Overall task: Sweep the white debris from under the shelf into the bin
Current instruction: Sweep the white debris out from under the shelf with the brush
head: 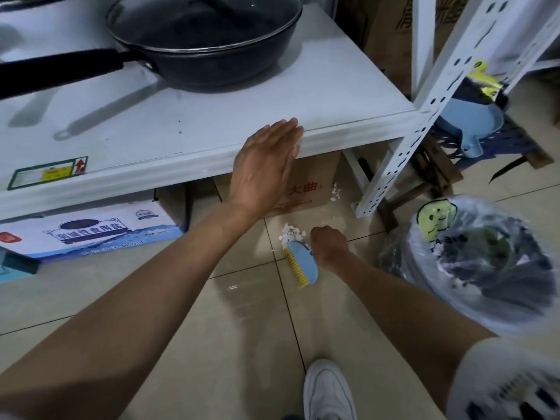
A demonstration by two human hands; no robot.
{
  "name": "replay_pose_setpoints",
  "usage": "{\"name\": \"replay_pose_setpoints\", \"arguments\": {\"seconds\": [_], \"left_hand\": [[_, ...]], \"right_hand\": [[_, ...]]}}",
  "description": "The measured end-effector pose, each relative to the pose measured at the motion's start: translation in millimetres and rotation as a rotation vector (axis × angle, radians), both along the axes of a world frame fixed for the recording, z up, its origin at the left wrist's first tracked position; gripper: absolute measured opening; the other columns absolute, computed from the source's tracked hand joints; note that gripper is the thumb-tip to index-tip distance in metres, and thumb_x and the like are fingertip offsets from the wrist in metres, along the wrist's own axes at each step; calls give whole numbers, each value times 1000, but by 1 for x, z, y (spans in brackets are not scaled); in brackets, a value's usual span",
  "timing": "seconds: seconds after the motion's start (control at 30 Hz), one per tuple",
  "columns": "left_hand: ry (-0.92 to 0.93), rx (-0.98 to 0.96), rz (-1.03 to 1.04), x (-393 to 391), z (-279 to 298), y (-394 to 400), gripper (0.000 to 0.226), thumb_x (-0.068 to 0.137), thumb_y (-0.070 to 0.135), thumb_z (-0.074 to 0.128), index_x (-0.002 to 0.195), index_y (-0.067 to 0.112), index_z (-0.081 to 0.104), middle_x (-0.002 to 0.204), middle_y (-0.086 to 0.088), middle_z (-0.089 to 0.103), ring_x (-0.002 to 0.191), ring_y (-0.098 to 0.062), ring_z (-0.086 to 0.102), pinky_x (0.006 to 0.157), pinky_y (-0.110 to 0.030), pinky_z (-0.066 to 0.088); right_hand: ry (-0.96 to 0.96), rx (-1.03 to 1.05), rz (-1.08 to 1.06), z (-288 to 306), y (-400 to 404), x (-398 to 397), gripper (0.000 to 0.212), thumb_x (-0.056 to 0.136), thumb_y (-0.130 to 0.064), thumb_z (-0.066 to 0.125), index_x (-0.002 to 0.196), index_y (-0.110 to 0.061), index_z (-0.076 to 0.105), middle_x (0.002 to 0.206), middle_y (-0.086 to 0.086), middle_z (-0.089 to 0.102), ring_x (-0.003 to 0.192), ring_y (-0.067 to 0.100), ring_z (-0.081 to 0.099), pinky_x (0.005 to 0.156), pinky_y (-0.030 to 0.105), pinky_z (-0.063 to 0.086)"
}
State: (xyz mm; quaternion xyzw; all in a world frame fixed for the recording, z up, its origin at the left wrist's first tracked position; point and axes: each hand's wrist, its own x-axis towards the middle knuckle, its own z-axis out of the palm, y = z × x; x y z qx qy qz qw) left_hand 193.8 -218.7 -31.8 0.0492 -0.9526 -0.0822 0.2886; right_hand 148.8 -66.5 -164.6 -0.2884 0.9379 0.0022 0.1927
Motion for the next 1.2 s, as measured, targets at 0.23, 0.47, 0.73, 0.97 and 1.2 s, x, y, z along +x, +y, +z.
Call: {"name": "replay_pose_setpoints", "arguments": {"seconds": [0.23,0.47,0.73,0.97,1.2], "left_hand": [[177,2,35,-8,-13,6,34,101,22,42,129,15,62,135,-2,61,129,-17,55,112,-31,37],[294,-10,-11,-12,-22,0,32,100,21,46,126,14,65,133,-2,63,126,-17,57,109,-31,39],[330,-6,-3,-16,-27,1,32,99,19,46,125,14,65,132,-1,63,127,-17,57,108,-32,40],[335,-3,5,-16,-26,2,32,100,19,46,124,14,66,132,-1,64,126,-16,57,107,-32,41],[283,-17,-8,-13,-25,2,35,101,22,42,128,15,63,136,-2,61,129,-17,55,109,-32,38]], "right_hand": [[-78,-198,-215,10,-18,-6,29,85,-8,63,114,-3,56,121,15,63,114,30,60,93,34,49],[-139,-346,-343,-10,-64,-6,25,90,-9,57,114,-5,58,124,14,62,117,28,59,96,34,48],[-158,-325,-647,-23,-14,-36,32,82,-11,70,110,-4,58,116,15,67,110,30,64,88,35,54],[-374,-446,-842,-25,16,-28,31,71,-12,80,88,-2,56,87,15,76,80,23,75,73,32,61],[-394,-584,-1053,-12,17,-26,20,82,-7,67,78,-8,48,101,23,71,77,35,74,71,43,62]]}}
